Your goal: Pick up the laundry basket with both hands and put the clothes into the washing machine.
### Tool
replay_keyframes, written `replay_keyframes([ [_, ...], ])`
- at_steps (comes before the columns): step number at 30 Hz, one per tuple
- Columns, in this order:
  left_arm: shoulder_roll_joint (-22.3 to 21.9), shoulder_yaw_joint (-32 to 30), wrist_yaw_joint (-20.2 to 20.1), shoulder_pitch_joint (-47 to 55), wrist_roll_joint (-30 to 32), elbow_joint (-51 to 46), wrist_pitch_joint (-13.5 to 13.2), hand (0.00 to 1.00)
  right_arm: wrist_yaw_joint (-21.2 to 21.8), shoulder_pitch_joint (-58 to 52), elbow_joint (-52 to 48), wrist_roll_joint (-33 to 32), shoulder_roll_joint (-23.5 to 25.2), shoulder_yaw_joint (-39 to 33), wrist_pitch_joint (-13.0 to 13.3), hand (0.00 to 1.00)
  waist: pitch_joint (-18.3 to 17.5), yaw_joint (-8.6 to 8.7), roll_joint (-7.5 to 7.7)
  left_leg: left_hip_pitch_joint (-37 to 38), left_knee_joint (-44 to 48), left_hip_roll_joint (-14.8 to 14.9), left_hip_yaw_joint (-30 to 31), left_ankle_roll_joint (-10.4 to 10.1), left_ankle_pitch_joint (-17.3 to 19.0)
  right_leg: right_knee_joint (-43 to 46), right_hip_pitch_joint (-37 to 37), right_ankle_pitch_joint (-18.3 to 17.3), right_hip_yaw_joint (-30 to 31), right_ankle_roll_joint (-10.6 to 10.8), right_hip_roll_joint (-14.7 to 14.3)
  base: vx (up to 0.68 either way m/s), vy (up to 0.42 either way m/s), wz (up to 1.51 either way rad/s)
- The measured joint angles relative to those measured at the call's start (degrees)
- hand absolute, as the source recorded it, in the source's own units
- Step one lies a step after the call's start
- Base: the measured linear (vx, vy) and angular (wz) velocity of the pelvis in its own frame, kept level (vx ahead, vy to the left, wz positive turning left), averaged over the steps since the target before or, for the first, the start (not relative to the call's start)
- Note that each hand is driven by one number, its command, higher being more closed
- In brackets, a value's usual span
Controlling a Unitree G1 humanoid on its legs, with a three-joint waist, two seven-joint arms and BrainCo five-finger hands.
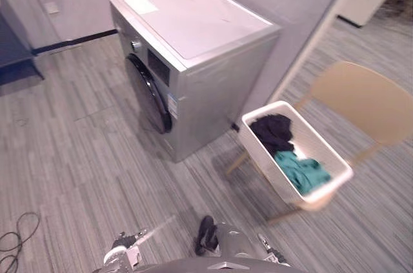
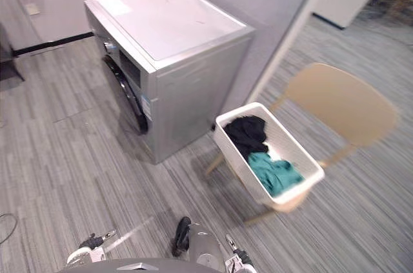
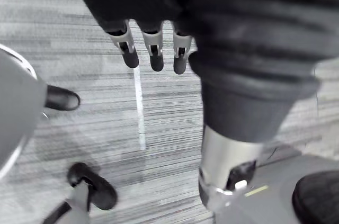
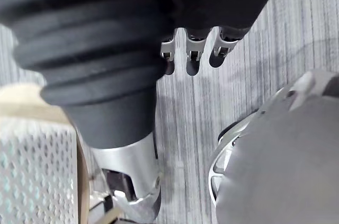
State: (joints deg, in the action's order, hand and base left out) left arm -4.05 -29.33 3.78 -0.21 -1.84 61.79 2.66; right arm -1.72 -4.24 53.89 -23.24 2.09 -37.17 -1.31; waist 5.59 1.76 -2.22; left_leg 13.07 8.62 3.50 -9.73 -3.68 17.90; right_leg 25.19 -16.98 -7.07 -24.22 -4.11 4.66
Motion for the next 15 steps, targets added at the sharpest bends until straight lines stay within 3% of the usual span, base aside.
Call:
replay_keyframes([
  [2,-1.72,0.33,-0.3,-1.56,-0.21,-0.53,0.13,0.0,0.0,1.73,-1.7,-0.16,-0.53,-0.13,0.31,0.0,1.38,0.25,-1.07,-4.86,15.29,0.36,-0.1,-0.22,-4.0,3.17,2.88,-0.98,-0.25,-0.53,2.68,0.72,-0.078,0.61],
  [3,-1.7,0.59,-0.42,-2.78,-0.21,-0.4,0.46,0.0,0.1,2.63,-2.48,-0.61,-0.7,0.52,0.43,0.0,2.95,1.36,-1.1,-8.62,29.72,1.61,-0.6,-1.38,-10.83,9.46,2.39,-3.78,-0.18,0.87,3.19,0.32,-0.118,0.18],
  [4,-1.27,0.32,-0.32,-1.1,-0.21,-2.19,0.57,0.0,-0.1,2.55,-3.95,-1.24,-0.07,2.14,0.55,0.0,1.61,0.16,-2.19,-14.36,45.65,5.88,-1.85,-3.68,-15.17,-5.14,6.53,0.79,1.37,0.3,-0.49,0.18,-0.117,0.0],
  [5,-1.38,0.1,-0.2,-0.94,-0.22,-2.82,0.41,0.0,-0.06,2.26,-4.19,-1.25,-0.76,2.94,0.81,0.0,2.0,0.04,-3.31,-15.61,50.27,7.76,-2.38,-3.19,-14.59,-3.46,7.42,-0.81,1.29,0.15,-1.08,0.16,-0.057,-0.65],
  [6,-1.05,1.34,-0.29,-0.76,-0.25,-3.96,0.32,0.0,-0.13,4.21,-3.42,-1.24,-0.89,4.5,1.06,0.0,2.3,-0.61,-4.55,-20.51,58.67,11.23,-2.85,-1.23,-11.97,-2.87,9.88,-2.8,3.35,0.02,-2.48,0.28,0.033,-0.61],
  [8,-0.89,3.05,0.07,-0.67,-0.66,-5.18,-0.02,0.0,-0.2,5.41,-3.33,-1.27,0.43,6.39,0.81,0.0,3.41,-1.37,-2.77,-26.02,57.08,12.58,-3.22,0.53,-9.09,-5.66,14.0,-3.19,5.19,1.0,-1.86,0.4,0.067,-0.6],
  [9,-0.34,4.03,0.32,-0.25,-1.34,-6.54,-0.52,0.0,-0.21,5.62,-3.31,-1.28,1.44,7.75,0.69,0.0,3.53,-2.24,-1.08,-28.82,49.96,14.9,-3.62,0.6,-7.74,-8.03,16.25,-2.74,7.18,2.0,-0.91,0.41,0.099,-0.5],
  [10,-0.1,4.23,0.53,-0.08,-1.51,-6.88,-0.64,0.0,-0.18,5.73,-3.34,-1.29,1.48,7.81,0.64,0.0,3.54,-2.39,-0.75,-29.27,47.99,15.48,-3.59,0.66,-7.71,-8.34,16.61,-2.68,7.86,2.35,-0.7,0.49,0.165,-0.85],
  [11,0.87,4.67,1.13,0.52,-1.54,-7.22,-1.09,0.0,-0.21,6.19,-3.33,-1.21,2.04,8.48,0.32,0.0,3.48,-2.88,0.22,-29.38,38.43,17.65,-3.11,0.88,-7.97,-8.64,17.57,-2.53,10.5,3.51,0.34,0.39,0.226,-1.05],
  [12,1.02,4.52,1.84,1.39,-1.53,-7.15,-1.35,0.0,-0.2,6.44,-3.41,-1.13,1.58,10.22,0.3,0.0,3.5,-3.18,0.31,-27.64,26.76,19.5,-1.13,1.34,-9.67,-8.13,17.91,-2.57,13.41,5.1,1.43,0.39,0.274,-1.22],
  [13,0.9,4.45,2.09,1.91,-1.53,-7.12,-1.39,0.0,-0.18,6.55,-3.42,-1.11,1.31,10.33,0.34,0.0,3.43,-3.24,0.2,-26.46,21.79,20.1,0.58,1.43,-11.02,-7.61,17.86,-2.94,15.05,5.97,2.01,0.36,0.385,-1.35],
  [15,0.77,4.52,2.39,3.28,-1.61,-6.44,-1.39,0.0,-0.15,6.57,-3.35,-0.99,-0.2,12.29,0.67,0.0,2.45,-3.46,-0.49,-24.06,11.41,20.4,9.4,-0.68,-18.16,-5.6,17.08,-6.36,20.97,11.58,4.5,0.36,0.512,-1.27],
])
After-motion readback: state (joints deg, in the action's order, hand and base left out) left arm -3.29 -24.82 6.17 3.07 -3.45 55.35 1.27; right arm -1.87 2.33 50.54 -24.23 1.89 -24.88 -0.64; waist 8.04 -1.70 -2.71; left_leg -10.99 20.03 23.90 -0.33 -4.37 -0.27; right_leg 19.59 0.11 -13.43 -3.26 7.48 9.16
